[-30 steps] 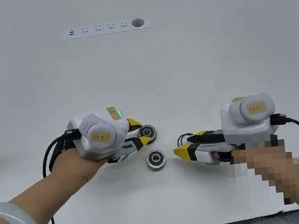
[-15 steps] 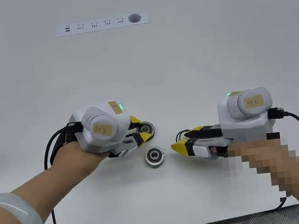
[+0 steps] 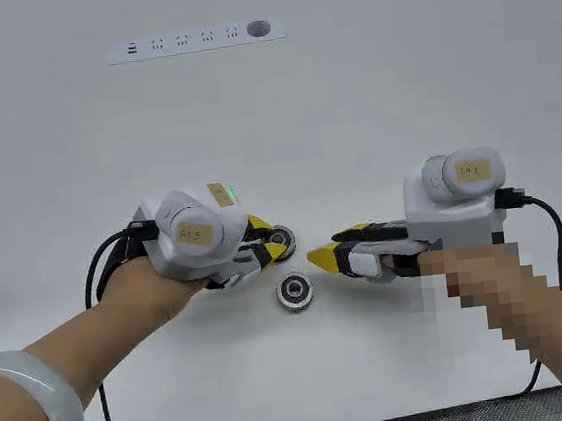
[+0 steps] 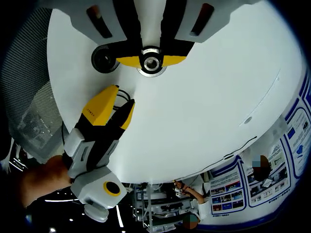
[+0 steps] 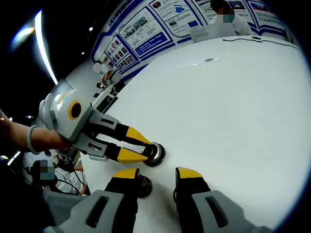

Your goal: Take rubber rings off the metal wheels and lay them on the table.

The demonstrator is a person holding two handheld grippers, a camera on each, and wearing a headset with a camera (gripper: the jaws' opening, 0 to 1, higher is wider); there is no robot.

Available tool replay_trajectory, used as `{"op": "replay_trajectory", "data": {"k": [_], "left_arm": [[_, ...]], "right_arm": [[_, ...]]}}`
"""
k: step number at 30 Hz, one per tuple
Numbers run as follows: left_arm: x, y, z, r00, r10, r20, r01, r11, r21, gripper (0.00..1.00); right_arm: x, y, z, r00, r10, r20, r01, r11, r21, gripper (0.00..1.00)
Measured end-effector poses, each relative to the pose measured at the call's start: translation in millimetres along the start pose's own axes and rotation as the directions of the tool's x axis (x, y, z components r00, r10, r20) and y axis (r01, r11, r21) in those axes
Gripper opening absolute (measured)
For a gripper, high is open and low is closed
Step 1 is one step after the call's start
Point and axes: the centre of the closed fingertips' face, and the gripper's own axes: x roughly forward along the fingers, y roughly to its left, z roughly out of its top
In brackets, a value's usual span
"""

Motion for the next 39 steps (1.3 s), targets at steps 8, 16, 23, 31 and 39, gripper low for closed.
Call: {"op": "replay_trajectory", "data": {"k": [8,16,23,31,39], "left_arm": [[0.1,-0.3,-0.4,1.0000,-0.004,0.004,0.004,1.000,0.007,0.13],[0.1,-0.2,-0.9,0.9999,-0.005,0.013,0.005,1.000,-0.001,0.13],[0.3,-0.3,-0.9,0.9998,-0.006,0.017,0.006,1.000,-0.004,0.13],[0.2,-0.4,-0.9,0.9996,-0.002,0.027,0.002,1.000,-0.017,0.13],[0.4,-0.4,-0.6,0.9995,-0.002,0.032,0.002,1.000,-0.019,0.13]], "right_arm": [[11.1,4.7,10.1,0.9987,0.048,0.016,-0.049,0.992,0.114,0.31],[22.8,6.4,10.1,0.9965,0.083,-0.006,-0.080,0.971,0.227,0.31],[29.8,4.7,8.6,0.9960,0.086,-0.026,-0.077,0.968,0.240,0.31],[38.3,9.8,7.4,0.9940,0.100,-0.044,-0.086,0.966,0.245,0.31],[41.5,11.9,9.9,0.9909,0.126,-0.049,-0.108,0.959,0.263,0.32]]}}
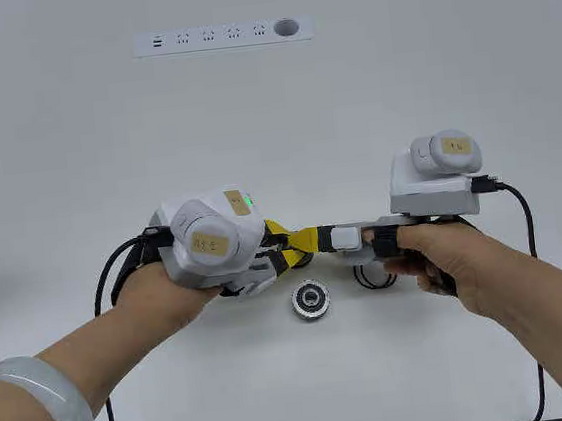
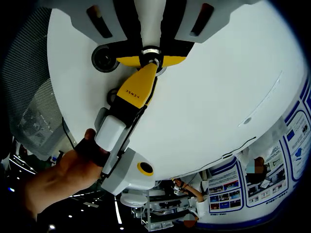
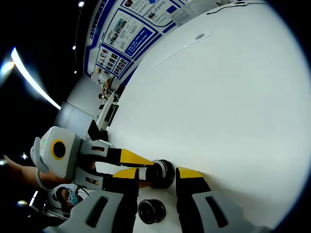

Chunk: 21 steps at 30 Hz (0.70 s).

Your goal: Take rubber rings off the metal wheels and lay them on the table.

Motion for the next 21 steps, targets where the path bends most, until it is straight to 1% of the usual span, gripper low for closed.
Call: {"op": "replay_trajectory", "data": {"k": [5,7,8,9,13,16,21], "left_arm": [[0.2,-0.3,0.2,1.0000,0.000,0.004,0.000,1.000,-0.003,0.13],[0.2,-0.4,0.3,1.0000,0.000,0.005,0.000,1.000,-0.003,0.13],[0.2,-0.4,0.3,1.0000,0.000,0.005,0.000,1.000,-0.003,0.13],[0.3,-0.5,0.3,1.0000,0.000,0.005,0.000,1.000,-0.003,0.13],[0.2,-0.8,0.5,1.0000,0.001,0.007,-0.001,1.000,-0.004,0.13],[0.3,-0.5,0.4,1.0000,0.001,0.007,-0.001,1.000,-0.004,0.13],[0.0,-0.1,0.2,1.0000,0.001,0.006,-0.001,1.000,-0.004,0.13]], "right_arm": [[1.2,1.6,-0.9,0.9997,0.018,-0.014,-0.018,1.000,0.005,0.31],[1.9,3.8,-3.5,0.9991,0.033,-0.027,-0.033,0.999,0.015,0.31],[1.7,1.9,-2.1,0.9994,0.027,-0.019,-0.027,1.000,0.008,0.31],[1.3,2.3,-3.4,0.9993,0.029,-0.025,-0.028,1.000,0.013,0.31],[-0.1,1.8,-3.5,0.9992,0.031,-0.024,-0.031,0.999,0.013,0.30],[-3.7,2.0,-3.4,0.9990,0.038,-0.024,-0.038,0.999,0.014,0.25],[-5.2,-2.4,-5.2,0.9992,0.027,-0.028,-0.027,1.000,0.014,0.19]]}}
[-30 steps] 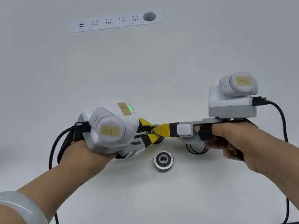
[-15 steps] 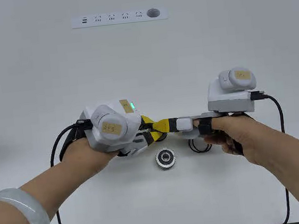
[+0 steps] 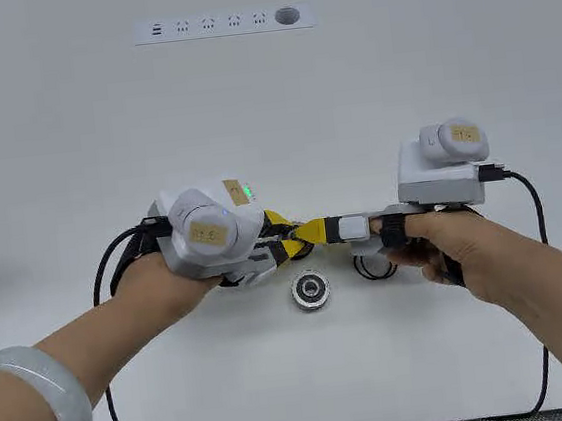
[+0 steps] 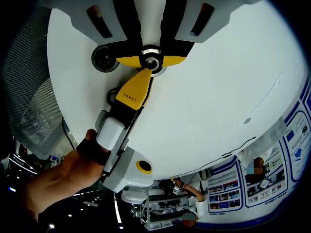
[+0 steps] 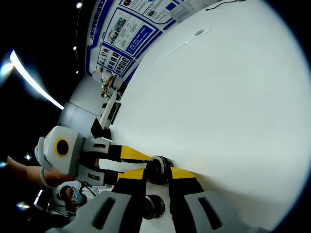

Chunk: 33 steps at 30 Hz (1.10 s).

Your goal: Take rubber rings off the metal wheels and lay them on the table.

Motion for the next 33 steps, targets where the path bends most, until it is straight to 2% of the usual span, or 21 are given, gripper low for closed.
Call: {"op": "replay_trajectory", "data": {"k": [8,21,29,33], "left_arm": [[-0.1,1.3,-0.5,1.0000,0.000,0.002,0.000,1.000,-0.002,0.13],[0.1,1.6,-0.8,1.0000,0.002,0.003,-0.002,1.000,-0.006,0.13],[0.1,1.2,-0.5,1.0000,0.002,0.004,-0.002,1.000,-0.006,0.13],[0.1,0.9,-0.4,1.0000,0.001,0.004,-0.001,1.000,-0.006,0.13]], "right_arm": [[-1.2,-5.2,-0.7,0.9999,-0.013,-0.003,0.013,1.000,-0.017,0.11],[-3.1,-1.7,-2.7,1.0000,0.005,0.005,-0.005,1.000,-0.028,0.11],[-4.8,-5.7,-1.4,0.9998,-0.014,0.013,0.014,0.999,-0.043,0.03],[-4.7,-6.0,-1.6,0.9998,-0.012,0.015,0.012,0.999,-0.038,0.03]]}}
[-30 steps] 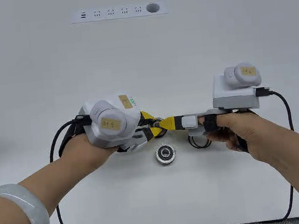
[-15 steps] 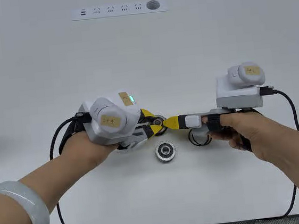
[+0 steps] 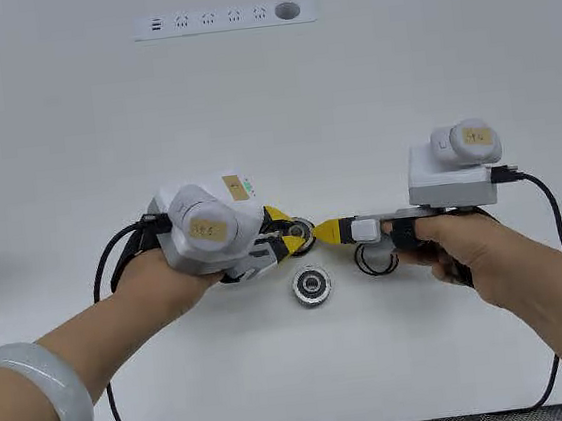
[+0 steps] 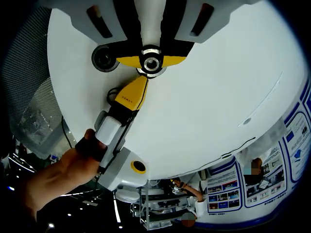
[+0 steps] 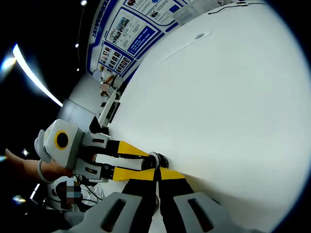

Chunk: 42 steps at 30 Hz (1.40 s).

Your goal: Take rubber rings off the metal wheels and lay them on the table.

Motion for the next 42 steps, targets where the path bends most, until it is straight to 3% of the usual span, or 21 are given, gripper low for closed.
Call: {"op": "replay_trajectory", "data": {"k": [14,42], "left_arm": [[-0.3,-0.8,0.3,1.0000,0.001,0.002,-0.001,1.000,-0.003,0.13],[-0.8,-0.6,0.2,1.0000,0.000,0.003,0.000,1.000,-0.001,0.13]], "right_arm": [[-1.7,0.2,-0.4,0.9998,0.013,0.016,-0.014,0.998,0.059,0.02],[-0.1,12.0,3.1,0.9991,0.025,0.036,-0.027,0.997,0.071,0.01]]}}
